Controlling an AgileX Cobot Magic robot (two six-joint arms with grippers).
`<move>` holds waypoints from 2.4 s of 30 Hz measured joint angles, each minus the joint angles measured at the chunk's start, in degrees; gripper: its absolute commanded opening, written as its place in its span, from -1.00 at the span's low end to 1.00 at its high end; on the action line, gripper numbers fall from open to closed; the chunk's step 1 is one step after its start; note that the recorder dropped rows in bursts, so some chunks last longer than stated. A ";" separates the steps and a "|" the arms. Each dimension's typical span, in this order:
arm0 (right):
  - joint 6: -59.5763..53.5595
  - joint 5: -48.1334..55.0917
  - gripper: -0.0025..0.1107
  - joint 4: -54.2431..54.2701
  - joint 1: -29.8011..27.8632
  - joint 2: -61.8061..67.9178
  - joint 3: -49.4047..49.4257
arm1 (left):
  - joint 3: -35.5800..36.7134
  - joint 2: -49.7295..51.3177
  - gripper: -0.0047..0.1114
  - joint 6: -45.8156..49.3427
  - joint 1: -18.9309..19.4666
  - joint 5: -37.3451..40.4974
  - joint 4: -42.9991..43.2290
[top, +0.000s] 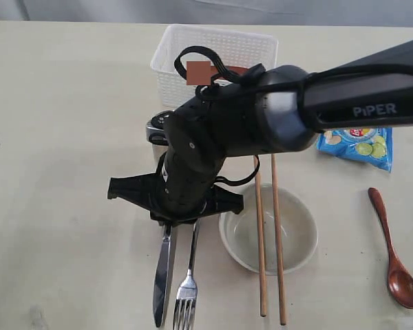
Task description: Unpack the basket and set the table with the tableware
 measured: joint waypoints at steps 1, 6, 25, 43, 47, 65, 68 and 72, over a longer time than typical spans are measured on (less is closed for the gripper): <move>0.00 0.00 -0.96 0.00 0.00 0.12 0.00 | 0.00 0.00 -0.92 0.00 0.00 0.00 0.00; 0.00 0.35 -0.96 0.52 0.00 1.36 0.00 | 0.00 0.00 -0.92 0.00 0.00 0.32 0.00; 0.00 0.35 -0.96 0.84 0.00 1.46 0.00 | 0.00 0.00 -0.92 0.00 0.00 0.55 0.00; 0.00 1.18 -0.35 1.46 0.00 1.46 -0.14 | 0.00 0.00 -0.92 0.00 0.00 0.55 0.00; -0.04 1.18 -0.35 1.46 0.00 1.46 -0.16 | 0.00 0.00 -0.92 0.00 0.00 0.55 0.00; -4.98 3.14 -0.36 5.60 0.00 -9.66 -0.16 | 0.00 0.00 -0.92 0.00 0.00 0.31 0.00; -13.49 7.69 -0.82 5.79 0.00 -16.51 -0.16 | 0.00 0.00 -0.92 0.65 0.00 0.31 0.00; -17.65 14.50 -0.96 -1.30 -0.13 -26.79 -0.16 | 0.00 0.00 -0.92 1.24 0.00 0.31 0.00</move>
